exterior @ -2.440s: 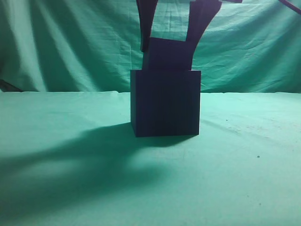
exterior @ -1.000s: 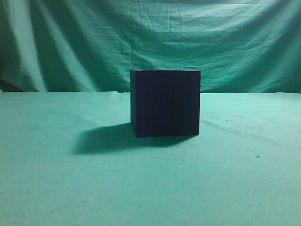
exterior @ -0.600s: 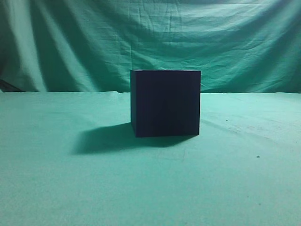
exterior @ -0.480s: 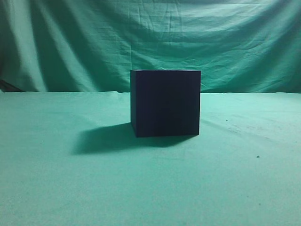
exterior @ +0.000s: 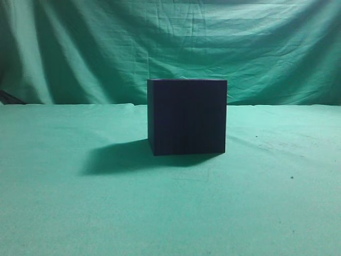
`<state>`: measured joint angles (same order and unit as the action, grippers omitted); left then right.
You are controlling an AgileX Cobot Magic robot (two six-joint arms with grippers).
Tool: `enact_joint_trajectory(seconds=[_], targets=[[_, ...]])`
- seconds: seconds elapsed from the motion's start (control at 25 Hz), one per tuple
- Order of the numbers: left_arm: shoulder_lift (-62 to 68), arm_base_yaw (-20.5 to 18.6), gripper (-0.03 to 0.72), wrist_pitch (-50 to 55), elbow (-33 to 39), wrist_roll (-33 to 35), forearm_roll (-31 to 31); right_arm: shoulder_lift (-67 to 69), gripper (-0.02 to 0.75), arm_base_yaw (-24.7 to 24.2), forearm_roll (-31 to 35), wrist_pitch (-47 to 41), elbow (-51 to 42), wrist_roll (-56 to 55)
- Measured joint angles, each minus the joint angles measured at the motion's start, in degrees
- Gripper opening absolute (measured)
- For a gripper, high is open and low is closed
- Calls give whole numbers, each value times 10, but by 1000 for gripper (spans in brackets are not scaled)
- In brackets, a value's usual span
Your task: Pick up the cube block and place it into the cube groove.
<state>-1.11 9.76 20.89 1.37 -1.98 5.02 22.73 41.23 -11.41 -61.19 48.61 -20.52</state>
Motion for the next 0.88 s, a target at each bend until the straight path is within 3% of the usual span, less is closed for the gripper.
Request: enact_joint_trajectory(seconds=[0.2,0.48,0.6,0.88], targets=[[0,0,0,0,0,0,0,-28,0,0,8,51,-16,4],[0,0,0,0,0,0,0,-28,0,0,23,58,-18,17],[0,0,0,0,0,0,0,-28,0,0,36,61,-18,88],[0,0,0,0,0,0,0,-28,0,0,152,70,-18,302]])
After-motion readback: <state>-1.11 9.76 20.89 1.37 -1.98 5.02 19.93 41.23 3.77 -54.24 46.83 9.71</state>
